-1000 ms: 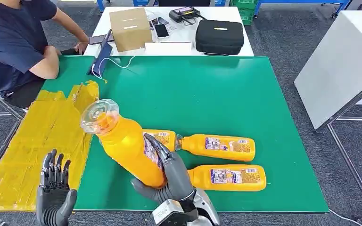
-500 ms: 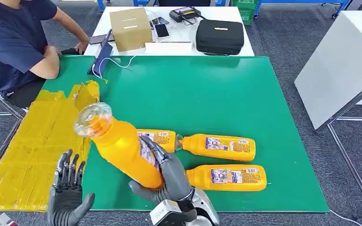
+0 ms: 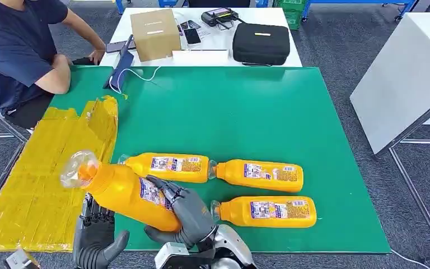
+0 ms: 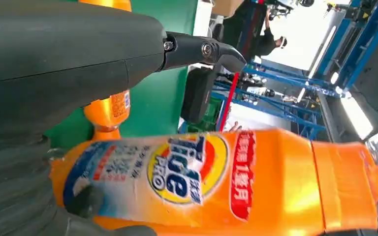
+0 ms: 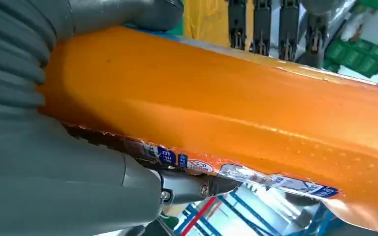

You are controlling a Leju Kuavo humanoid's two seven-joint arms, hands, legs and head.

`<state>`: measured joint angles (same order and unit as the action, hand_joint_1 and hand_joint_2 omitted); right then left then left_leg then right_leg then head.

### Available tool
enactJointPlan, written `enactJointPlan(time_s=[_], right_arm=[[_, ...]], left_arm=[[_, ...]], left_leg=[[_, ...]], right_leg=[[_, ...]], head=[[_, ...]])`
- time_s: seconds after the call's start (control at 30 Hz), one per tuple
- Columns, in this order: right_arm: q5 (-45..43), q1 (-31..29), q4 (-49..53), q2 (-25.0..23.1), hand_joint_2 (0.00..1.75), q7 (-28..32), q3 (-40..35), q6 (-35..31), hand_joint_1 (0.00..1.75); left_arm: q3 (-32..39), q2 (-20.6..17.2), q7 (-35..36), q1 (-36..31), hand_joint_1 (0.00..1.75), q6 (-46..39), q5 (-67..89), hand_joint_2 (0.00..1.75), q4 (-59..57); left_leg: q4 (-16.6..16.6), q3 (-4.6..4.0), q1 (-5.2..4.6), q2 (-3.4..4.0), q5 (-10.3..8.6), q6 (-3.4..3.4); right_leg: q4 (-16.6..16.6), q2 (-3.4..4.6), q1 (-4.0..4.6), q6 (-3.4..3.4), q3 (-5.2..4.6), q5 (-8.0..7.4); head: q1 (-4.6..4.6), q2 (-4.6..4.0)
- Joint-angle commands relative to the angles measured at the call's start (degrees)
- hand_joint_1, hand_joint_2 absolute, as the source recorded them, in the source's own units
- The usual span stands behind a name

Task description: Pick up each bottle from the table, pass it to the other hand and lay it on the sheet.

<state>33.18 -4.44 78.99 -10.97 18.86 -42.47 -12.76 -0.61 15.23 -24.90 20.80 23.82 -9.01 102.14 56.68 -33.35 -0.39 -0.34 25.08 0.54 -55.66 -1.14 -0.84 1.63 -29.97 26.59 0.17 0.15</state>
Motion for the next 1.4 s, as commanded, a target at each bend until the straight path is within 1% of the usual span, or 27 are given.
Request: enactJointPlan(time_s=[0.03, 0.13, 0.27, 0.53, 0.63, 0.73, 0.77, 0.8, 0.87, 1.2, 1.4], right_arm=[[7.16, -2.94, -12.53, -1.57, 1.75, -2.54, -5.49, 0.84, 1.75], [8.3, -3.15, -14.8, -2.46, 1.75, -2.36, -6.13, 0.47, 1.75], [8.93, -3.35, -15.16, -2.36, 1.75, -2.56, -6.42, 0.89, 1.75], [12.78, -4.44, -16.18, -2.5, 1.75, -2.38, -10.36, 2.26, 1.75], [13.12, -5.37, -17.0, -2.66, 1.75, -2.3, -12.33, 3.45, 1.75], [13.16, -5.94, -18.47, -2.97, 1.75, -1.98, -13.8, 4.36, 1.75], [13.12, -6.06, -18.91, -3.09, 1.75, -1.78, -14.0, 4.24, 1.75], [13.07, -6.17, -19.2, -3.12, 1.75, -1.72, -14.11, 4.26, 1.75], [12.89, -6.26, -19.66, -3.16, 1.75, -1.64, -14.04, 4.0, 1.75], [12.86, -6.27, -19.69, -3.02, 1.75, -1.62, -13.97, 3.98, 1.75], [13.65, -4.85, -16.91, -2.01, 1.75, -2.06, -12.81, 2.86, 1.75]], left_arm=[[-3.01, -3.52, -1.13, -2.65, 0.0, -3.03, 2.47, 1.75, -2.88], [-3.19, -3.71, -1.24, -3.46, 0.0, -3.03, 1.89, 1.75, -4.11], [-3.7, -3.83, -1.38, -3.97, 0.0, -3.25, 1.96, 1.75, -4.59], [-4.95, -4.47, -1.73, -4.1, 0.0, -4.36, 4.16, 1.75, -5.61], [-5.59, -4.95, -1.98, -4.23, 0.0, -6.75, 7.33, 1.75, -6.16], [-5.39, -5.06, -1.74, -4.73, 0.0, -7.25, 7.72, 1.75, -7.25], [-5.2, -5.16, -1.96, -4.66, 1.71, -6.73, 7.02, 1.75, -7.46], [-5.2, -5.45, -2.42, -4.67, 1.75, -6.23, 6.82, 1.75, -7.54], [-4.88, -5.63, -3.45, -4.54, 1.75, -5.37, 7.2, 1.75, -7.45], [-4.83, -5.56, -3.51, -4.47, 1.75, -5.1, 7.31, 1.75, -7.4], [-3.3, -4.25, -3.5, -3.78, 1.75, -3.99, 5.77, 1.75, -6.82]], left_leg=[[-0.08, 0.15, 0.05, 0.07, -0.01, -0.07], [-0.09, 0.18, 0.12, 0.03, -0.01, -0.12], [-0.08, 0.14, 0.05, 0.04, 0.0, -0.07], [-0.06, 0.15, 0.08, 0.0, 0.02, -0.09], [-0.05, 0.14, 0.06, 0.03, 0.01, -0.07], [-0.05, 0.1, 0.04, 0.02, -0.01, -0.07], [-0.06, 0.14, 0.08, 0.04, 0.0, -0.09], [-0.07, 0.12, 0.06, 0.03, -0.01, -0.07], [-0.05, 0.13, 0.09, 0.03, 0.0, -0.09], [-0.06, 0.1, 0.05, -0.01, -0.01, -0.06], [-0.04, 0.07, 0.04, -0.01, 0.0, -0.04]], right_leg=[[0.11, 0.11, 0.05, -0.07, 0.15, -0.03], [0.16, 0.09, 0.12, -0.11, 0.22, -0.03], [0.1, 0.08, 0.04, -0.07, 0.14, -0.01], [0.11, 0.04, 0.07, -0.09, 0.18, 0.02], [0.09, 0.06, 0.05, -0.07, 0.14, 0.01], [0.07, 0.06, 0.03, -0.06, 0.09, -0.01], [0.11, 0.09, 0.08, -0.09, 0.15, -0.01], [0.1, 0.07, 0.05, -0.07, 0.13, -0.01], [0.11, 0.07, 0.08, -0.08, 0.14, -0.01], [0.08, 0.02, 0.04, -0.06, 0.11, 0.01], [0.07, 0.01, 0.03, -0.04, 0.08, 0.01]], head=[[-0.02, 0.0], [0.0, 0.0], [0.0, 0.0], [0.0, 0.0], [0.0, 0.0], [-0.02, 0.0], [-0.02, 0.0], [0.0, 0.0], [0.0, 0.0], [0.0, 0.0], [0.0, 0.0]])
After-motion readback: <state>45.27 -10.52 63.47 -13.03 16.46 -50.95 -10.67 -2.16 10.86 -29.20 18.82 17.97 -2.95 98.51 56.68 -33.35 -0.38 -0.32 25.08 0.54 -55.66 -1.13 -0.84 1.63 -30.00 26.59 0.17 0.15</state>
